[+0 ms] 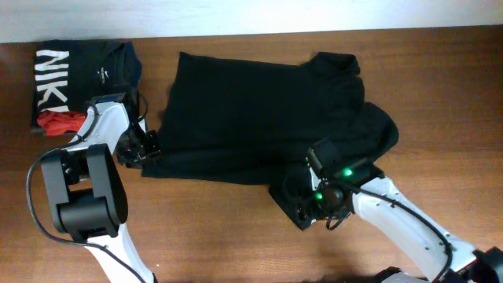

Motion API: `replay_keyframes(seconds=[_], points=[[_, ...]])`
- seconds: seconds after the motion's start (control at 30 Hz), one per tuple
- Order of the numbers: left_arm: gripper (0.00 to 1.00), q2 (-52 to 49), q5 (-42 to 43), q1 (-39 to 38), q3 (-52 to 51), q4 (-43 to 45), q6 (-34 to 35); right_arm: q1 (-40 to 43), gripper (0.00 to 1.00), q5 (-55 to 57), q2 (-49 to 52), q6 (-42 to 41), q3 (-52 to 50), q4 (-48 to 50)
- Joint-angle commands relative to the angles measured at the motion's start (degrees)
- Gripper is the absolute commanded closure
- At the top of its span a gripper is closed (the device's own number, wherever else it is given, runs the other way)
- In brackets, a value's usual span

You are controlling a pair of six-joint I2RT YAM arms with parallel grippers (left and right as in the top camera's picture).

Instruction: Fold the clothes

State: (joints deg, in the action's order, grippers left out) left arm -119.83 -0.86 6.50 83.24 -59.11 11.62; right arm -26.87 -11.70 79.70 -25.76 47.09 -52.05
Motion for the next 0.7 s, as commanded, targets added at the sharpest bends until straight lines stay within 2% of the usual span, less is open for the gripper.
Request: replay_keyframes(seconds=[0.0, 0.13, 0.3, 0.4, 0.47, 0.5, 0.57, 0.67], points=[[0.59, 0.81, -0.35, 0.13, -0.33, 0.39, -0.55, -0.87, 0.33, 3.63, 0.70, -6.36, -3.28, 1.25], [0.58, 0.81, -0.35, 0.13, -0.33, 0.39, -0.55, -0.87, 0.37, 4.94, 2.12, -9.73, -6.10, 4.15], [0.59, 0.81, -0.35, 0.13, -0.33, 0.37, -0.55, -0.87, 0.38, 4.90, 5.40, -10.36, -7.67, 9.35], [0.59, 0.81, -0.37, 0.13, -0.33, 0.37, -0.55, -0.87, 0.42, 4.81, 7.26, -10.36, -7.67, 10.29], [0.60, 0.81, -0.39, 0.13, -0.33, 0.37, -0.55, -0.76, 0.58, 4.92, 7.23, -10.34, -7.65, 10.27], [0.65, 0.81, -0.39, 0.15, -0.33, 0.35, -0.55, -0.39, 0.77, 4.94, 7.08, -10.36, -7.52, 10.01], [0.75, 1.05, -0.17, 0.31, -0.31, -0.68, -0.52, 1.68, 0.96, 6.86, 6.10, -11.21, -6.40, 6.56], [0.88, 2.36, -0.35, 1.27, -0.31, -2.69, -0.55, 6.16, 0.96, 7.91, 3.08, -10.62, -3.96, 1.40]])
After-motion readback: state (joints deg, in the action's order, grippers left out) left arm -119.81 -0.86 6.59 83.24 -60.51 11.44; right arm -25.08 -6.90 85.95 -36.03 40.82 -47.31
